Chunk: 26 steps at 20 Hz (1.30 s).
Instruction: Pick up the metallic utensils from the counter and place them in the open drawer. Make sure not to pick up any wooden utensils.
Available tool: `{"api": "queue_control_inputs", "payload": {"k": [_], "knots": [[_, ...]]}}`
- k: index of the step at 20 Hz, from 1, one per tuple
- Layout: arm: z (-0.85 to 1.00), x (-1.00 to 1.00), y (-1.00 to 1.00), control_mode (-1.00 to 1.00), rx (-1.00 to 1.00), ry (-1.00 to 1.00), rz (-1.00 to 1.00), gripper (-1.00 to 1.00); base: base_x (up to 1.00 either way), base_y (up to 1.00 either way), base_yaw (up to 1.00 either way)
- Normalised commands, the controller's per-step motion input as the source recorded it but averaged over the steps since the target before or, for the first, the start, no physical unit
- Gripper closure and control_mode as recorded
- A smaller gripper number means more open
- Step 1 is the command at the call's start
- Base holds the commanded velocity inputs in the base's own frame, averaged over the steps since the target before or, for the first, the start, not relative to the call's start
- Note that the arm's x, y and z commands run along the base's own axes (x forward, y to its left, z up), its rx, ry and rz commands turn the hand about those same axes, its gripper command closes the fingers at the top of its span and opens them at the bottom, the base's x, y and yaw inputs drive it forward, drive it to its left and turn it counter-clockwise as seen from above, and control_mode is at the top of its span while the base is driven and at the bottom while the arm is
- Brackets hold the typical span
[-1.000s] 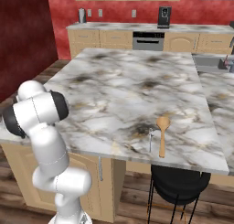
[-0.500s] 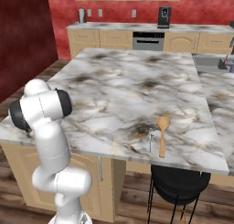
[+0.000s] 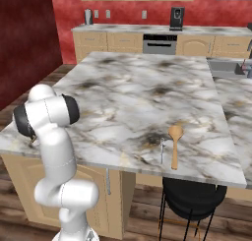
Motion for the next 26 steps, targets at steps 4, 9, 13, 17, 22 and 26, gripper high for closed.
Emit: {"api": "queue_control_inputs", "payload": {"k": [4, 9, 13, 17, 22, 26], "knots": [[-0.08, 0.04, 0.12, -1.00, -0.01, 0.02, 0.00, -1.00, 0.00, 0.00, 0.00], [-0.13, 0.03, 0.05, -1.00, 0.00, 0.00, 0.00, -1.00, 0.00, 0.00, 0.00], [-0.18, 0.00, 0.00, -1.00, 0.00, 0.00, 0.00, -1.00, 0.00, 0.00, 0.00], [-0.12, 0.00, 0.00, -1.00, 0.00, 0.00, 0.00, -1.00, 0.00, 0.00, 0.00], [-0.13, 0.00, 0.00, -1.00, 0.00, 0.00, 0.00, -1.00, 0.00, 0.00, 0.00], [-0.15, 0.02, 0.01, -1.00, 0.00, 0.00, 0.00, 1.00, 0.00, 0.00, 0.00]]}}
